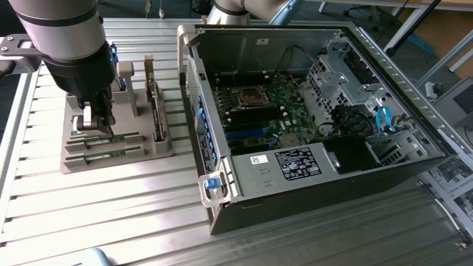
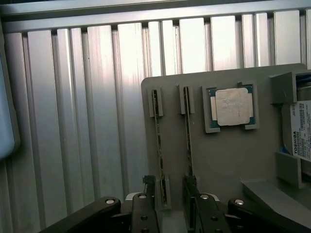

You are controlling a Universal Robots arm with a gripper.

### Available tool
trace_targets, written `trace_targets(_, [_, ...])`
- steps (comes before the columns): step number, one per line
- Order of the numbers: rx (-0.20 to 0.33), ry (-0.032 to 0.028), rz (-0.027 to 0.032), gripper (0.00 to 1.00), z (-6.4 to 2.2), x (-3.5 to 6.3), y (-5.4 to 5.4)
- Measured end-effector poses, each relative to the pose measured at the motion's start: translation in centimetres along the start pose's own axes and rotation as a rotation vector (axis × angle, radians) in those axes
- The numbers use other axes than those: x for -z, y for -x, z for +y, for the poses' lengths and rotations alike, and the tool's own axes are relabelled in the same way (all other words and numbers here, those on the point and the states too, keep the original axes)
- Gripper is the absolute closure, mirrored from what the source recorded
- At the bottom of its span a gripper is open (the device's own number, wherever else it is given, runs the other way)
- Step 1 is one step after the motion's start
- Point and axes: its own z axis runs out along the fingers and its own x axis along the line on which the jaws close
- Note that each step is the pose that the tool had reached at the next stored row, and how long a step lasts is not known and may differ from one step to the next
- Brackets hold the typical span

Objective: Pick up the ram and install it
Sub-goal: 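Pick up the ram and move it above insertion slot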

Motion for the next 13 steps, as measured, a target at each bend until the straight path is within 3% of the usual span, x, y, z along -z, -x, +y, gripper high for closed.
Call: trace_targets(13, [0.001,0.0001,0.0001,0.64,0.23,-0.62,-0.31])
